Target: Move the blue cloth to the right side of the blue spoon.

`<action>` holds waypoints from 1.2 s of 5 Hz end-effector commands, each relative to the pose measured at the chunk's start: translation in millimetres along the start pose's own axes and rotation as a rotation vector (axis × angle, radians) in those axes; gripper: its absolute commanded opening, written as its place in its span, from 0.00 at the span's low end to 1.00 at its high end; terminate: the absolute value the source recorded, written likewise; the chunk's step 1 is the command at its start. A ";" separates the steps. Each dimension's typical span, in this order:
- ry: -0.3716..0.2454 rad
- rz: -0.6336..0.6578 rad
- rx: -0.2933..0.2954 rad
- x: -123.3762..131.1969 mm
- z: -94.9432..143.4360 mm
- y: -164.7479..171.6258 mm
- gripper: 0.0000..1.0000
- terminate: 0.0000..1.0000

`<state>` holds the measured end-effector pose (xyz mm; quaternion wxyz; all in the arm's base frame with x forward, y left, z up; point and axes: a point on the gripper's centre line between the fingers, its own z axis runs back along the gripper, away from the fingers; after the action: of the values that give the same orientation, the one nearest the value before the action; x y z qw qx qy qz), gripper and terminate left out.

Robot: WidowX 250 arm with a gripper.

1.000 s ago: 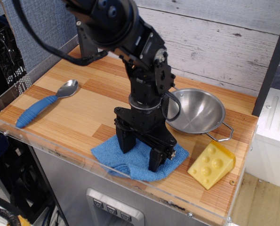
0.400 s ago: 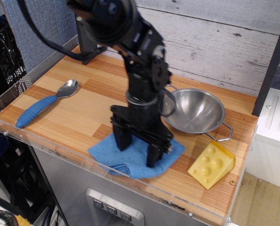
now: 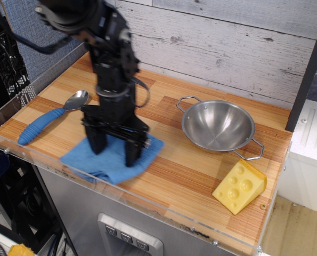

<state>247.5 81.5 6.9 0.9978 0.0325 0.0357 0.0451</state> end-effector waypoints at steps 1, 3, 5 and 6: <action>-0.018 0.052 -0.001 7.0 12.6 42.1 1.00 0.00; -0.065 -0.046 -0.009 17.2 31.2 20.4 1.00 0.00; -0.269 -0.107 -0.078 26.7 117.0 -10.6 1.00 0.00; -0.301 -0.071 -0.089 26.6 138.2 -4.4 1.00 0.00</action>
<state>287.6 67.1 123.4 0.9963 -0.0154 -0.0840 0.0068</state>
